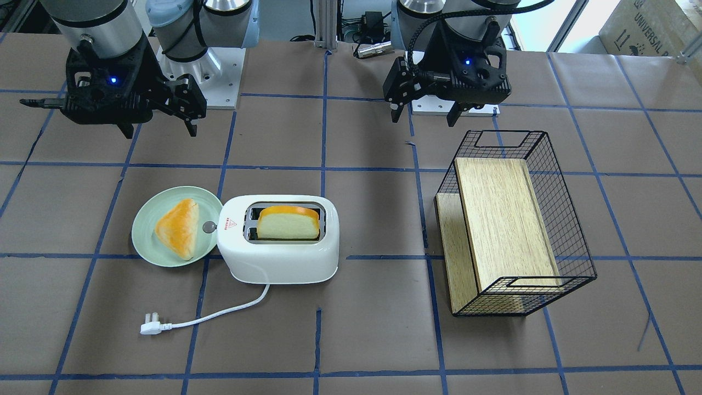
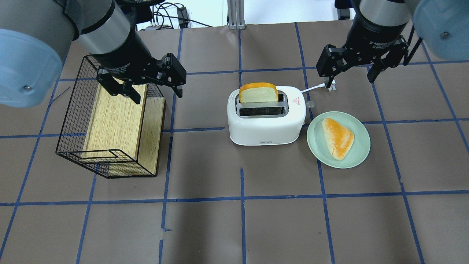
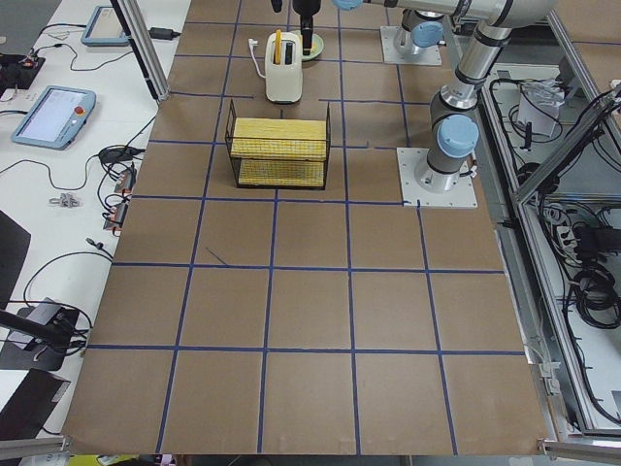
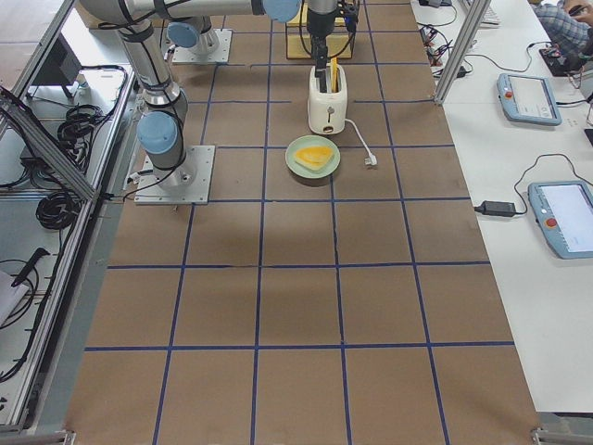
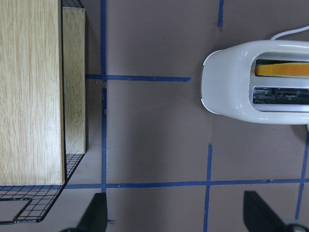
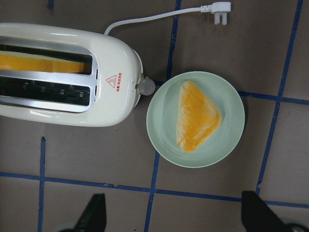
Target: Press toaster with right arm
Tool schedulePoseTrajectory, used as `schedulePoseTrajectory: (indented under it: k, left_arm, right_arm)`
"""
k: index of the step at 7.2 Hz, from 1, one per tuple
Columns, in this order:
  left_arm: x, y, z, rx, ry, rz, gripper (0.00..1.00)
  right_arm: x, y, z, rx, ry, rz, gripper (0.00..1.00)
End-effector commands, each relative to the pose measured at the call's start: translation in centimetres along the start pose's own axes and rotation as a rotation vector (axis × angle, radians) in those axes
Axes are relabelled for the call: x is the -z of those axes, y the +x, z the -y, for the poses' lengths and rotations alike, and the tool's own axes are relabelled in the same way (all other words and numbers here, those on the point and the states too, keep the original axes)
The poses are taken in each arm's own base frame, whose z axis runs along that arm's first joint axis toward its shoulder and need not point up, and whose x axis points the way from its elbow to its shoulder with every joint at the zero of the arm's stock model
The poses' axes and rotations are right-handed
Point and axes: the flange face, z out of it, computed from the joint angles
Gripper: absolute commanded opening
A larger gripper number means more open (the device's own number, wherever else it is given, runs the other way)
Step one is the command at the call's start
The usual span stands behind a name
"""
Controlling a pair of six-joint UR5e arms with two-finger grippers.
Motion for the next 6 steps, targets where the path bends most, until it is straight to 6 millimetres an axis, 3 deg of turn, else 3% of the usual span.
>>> schedulePoseTrajectory:
  k: [1,3,6]
  left_arm:
    - [0.00,0.00,0.00,0.000,0.000,0.000,1.00]
    - [0.00,0.00,0.00,0.000,0.000,0.000,1.00]
    - [0.00,0.00,0.00,0.000,0.000,0.000,1.00]
  right_arm:
    - [-0.59,0.00,0.30,-0.032,-0.007,0.006,1.00]
    - [0.22,0.21,1.06,-0.011,0.055,0.003,1.00]
    - [-0.07,0.21,1.23,-0.008,0.051,0.003,1.00]
